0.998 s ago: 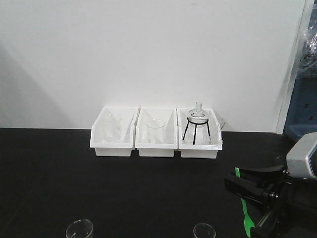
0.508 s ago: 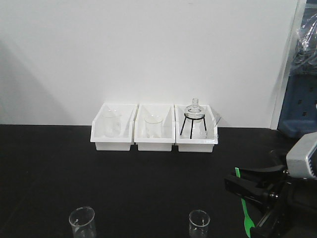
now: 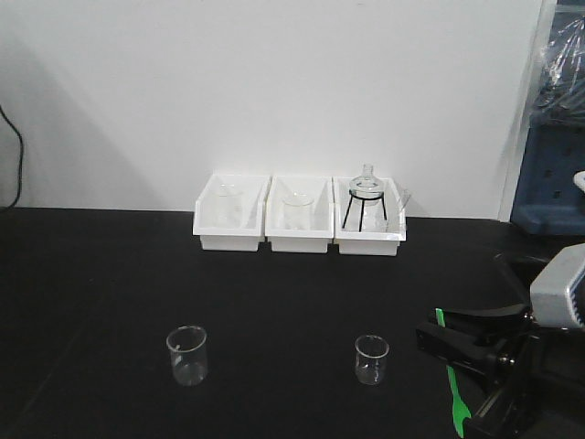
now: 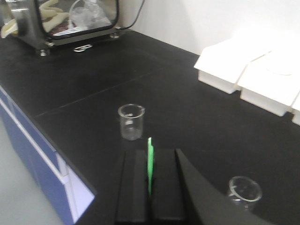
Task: Sort red and green spoons into left cabinet
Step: 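Drive the base away from the bench holding both spoons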
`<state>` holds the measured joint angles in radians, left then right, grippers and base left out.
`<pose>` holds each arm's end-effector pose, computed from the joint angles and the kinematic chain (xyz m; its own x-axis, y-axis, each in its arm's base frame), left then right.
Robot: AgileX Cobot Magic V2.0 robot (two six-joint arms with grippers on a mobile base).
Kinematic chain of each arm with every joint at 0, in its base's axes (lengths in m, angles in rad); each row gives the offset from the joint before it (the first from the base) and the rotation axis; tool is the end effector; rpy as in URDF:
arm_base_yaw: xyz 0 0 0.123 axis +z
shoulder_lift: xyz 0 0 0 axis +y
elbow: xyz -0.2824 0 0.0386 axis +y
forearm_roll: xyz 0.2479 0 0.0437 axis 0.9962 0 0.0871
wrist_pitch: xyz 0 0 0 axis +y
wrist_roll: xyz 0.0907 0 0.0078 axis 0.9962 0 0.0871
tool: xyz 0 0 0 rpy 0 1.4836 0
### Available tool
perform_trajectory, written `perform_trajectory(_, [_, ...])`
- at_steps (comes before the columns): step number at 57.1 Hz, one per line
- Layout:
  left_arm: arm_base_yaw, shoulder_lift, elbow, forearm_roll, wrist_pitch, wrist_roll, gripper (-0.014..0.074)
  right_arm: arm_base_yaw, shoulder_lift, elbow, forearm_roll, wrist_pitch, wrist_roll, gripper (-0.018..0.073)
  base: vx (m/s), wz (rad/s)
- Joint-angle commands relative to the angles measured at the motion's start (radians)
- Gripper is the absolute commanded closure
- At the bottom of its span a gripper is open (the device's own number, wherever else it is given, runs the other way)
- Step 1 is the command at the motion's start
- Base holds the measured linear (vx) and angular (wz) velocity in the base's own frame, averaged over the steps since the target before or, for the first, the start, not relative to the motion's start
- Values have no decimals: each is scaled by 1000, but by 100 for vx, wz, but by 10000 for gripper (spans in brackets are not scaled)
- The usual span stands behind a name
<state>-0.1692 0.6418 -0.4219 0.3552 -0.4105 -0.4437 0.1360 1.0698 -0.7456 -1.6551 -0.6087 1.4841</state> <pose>0.1316 -0.0353 0.3341 0.2121 -0.1524 -0.9653 0.3259 0.9423 -0.0771 0.2097 0.0809 0.3299 -0.1609 -0.1781 -0.9708 -0.6941 0.7197 -0.0170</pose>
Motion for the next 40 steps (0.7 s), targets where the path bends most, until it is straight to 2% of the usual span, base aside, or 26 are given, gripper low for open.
perform_trajectory(1, [-5,-2,-25,-16,-67,-8,596,-5,-21,-28,39,-5,0,564,-24,24])
perform_trajectory(19, [-5,-2,-25,-16,-66,-8,596,-5,-21,-28,39,-5,0,564,-22,36])
perform_trajectory(40, [-5,-2,-25,-16,-66,-8,596,-5,-21,-28,39,-5,0,564,-16,56])
